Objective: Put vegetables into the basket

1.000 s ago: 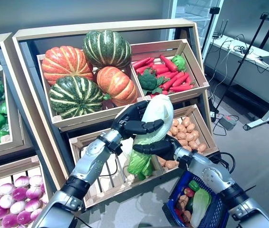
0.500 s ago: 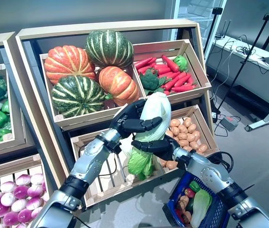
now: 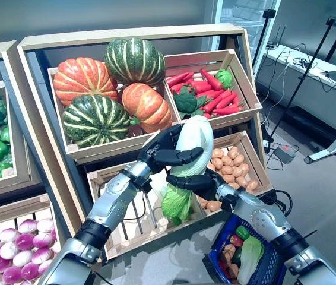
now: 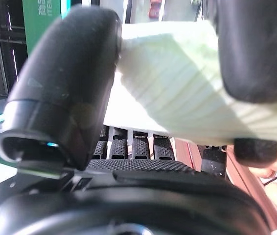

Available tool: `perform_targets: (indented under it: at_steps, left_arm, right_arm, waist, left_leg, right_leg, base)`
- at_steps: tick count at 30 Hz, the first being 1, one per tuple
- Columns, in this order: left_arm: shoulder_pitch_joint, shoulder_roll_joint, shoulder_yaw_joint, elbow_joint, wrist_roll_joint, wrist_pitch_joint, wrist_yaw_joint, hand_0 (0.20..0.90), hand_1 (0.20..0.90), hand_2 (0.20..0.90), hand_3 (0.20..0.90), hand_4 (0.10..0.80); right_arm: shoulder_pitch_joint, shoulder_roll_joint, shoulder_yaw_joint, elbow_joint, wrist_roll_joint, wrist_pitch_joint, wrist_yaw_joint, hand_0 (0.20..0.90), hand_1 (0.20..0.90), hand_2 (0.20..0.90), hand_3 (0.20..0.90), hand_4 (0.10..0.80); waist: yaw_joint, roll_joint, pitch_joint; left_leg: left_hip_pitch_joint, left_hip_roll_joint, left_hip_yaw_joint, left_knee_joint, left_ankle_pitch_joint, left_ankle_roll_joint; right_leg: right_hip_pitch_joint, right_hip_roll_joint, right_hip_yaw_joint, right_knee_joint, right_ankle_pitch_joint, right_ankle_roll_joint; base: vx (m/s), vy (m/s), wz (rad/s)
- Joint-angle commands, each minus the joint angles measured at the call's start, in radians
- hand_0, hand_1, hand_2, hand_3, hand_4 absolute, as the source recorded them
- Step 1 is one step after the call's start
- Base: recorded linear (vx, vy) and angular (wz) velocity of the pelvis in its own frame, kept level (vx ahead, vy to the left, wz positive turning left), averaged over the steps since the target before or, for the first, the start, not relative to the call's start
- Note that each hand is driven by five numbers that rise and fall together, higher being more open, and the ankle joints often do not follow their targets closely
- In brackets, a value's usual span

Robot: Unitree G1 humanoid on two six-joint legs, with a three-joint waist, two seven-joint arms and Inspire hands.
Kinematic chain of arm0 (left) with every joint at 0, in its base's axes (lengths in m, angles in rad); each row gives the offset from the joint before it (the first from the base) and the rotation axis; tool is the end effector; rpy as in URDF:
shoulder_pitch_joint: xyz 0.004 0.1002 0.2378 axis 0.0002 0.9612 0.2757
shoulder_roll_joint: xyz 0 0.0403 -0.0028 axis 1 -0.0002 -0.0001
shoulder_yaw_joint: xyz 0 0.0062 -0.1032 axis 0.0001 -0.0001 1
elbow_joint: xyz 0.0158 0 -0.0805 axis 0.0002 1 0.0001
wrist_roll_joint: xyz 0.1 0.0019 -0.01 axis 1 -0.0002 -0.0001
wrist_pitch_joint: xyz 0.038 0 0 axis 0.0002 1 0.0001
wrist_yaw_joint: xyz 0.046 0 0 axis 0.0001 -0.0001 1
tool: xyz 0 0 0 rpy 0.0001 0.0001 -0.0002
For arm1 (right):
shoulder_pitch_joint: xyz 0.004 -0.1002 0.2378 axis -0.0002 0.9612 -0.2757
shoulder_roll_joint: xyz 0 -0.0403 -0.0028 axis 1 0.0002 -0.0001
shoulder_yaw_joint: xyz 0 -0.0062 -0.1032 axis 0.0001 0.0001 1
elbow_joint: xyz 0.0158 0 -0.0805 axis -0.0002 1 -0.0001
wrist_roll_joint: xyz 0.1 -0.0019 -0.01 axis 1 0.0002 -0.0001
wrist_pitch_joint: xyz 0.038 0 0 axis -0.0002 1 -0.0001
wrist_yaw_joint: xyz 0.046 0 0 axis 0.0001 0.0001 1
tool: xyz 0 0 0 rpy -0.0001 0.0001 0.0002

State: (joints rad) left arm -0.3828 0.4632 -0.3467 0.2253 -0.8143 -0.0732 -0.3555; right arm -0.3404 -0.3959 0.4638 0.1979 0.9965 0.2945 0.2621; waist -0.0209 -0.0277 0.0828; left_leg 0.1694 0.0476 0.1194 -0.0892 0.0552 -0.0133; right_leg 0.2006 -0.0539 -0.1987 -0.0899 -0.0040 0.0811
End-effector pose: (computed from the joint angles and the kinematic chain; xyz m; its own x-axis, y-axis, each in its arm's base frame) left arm 0.2683 0.1708 0.0858 0.7980 -0.5824 0.1549 0.6026 0.7694 -0.2119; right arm 0.2474 -0.1315 0.0508 0.6841 0.7078 -0.1760 -0.5368 0.6520 0.5354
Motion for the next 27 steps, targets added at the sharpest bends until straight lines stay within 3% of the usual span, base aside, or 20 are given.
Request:
perform_targets:
  at_steps: [1, 16, 27]
  left_arm:
    - [-0.140, -0.071, 0.013, -0.056, -0.106, -0.096, -0.072, 0.900, 0.900, 0.900, 0.900, 0.800]
    - [-0.064, -0.057, 0.154, -0.067, -0.161, -0.168, -0.057, 0.900, 0.900, 0.900, 0.900, 0.800]
    - [-0.041, -0.037, 0.236, -0.053, -0.159, -0.176, -0.052, 0.900, 0.900, 0.900, 0.900, 0.800]
  right_arm:
    - [-0.118, 0.111, -0.109, 0.024, 0.113, -0.123, 0.023, 0.300, 0.300, 0.300, 0.300, 0.400]
    - [0.062, 0.061, -0.251, 0.098, 0.072, -0.161, 0.014, 0.300, 0.300, 0.300, 0.300, 0.400]
    - [0.175, 0.016, -0.383, 0.215, 0.075, -0.189, 0.027, 0.300, 0.300, 0.300, 0.300, 0.400]
  waist:
    - [-0.013, -0.003, -0.057]
    - [-0.039, -0.005, -0.043]
    - [-0.054, -0.002, -0.033]
  left_leg:
    - [0.041, -0.038, 0.016, 0.002, -0.161, 0.038]
    - [0.054, -0.030, 0.042, 0.002, -0.165, 0.036]
    - [0.057, -0.027, 0.052, 0.002, -0.168, 0.032]
  right_leg:
    - [0.008, 0.022, 0.028, 0.003, -0.060, -0.045]
    - [0.011, 0.024, 0.051, 0.003, -0.057, -0.042]
    - [0.013, 0.025, 0.055, 0.003, -0.057, -0.041]
  base:
    - [0.016, 0.008, -0.03]
    - [0.011, 0.000, -0.06]
    - [0.007, -0.021, -0.03]
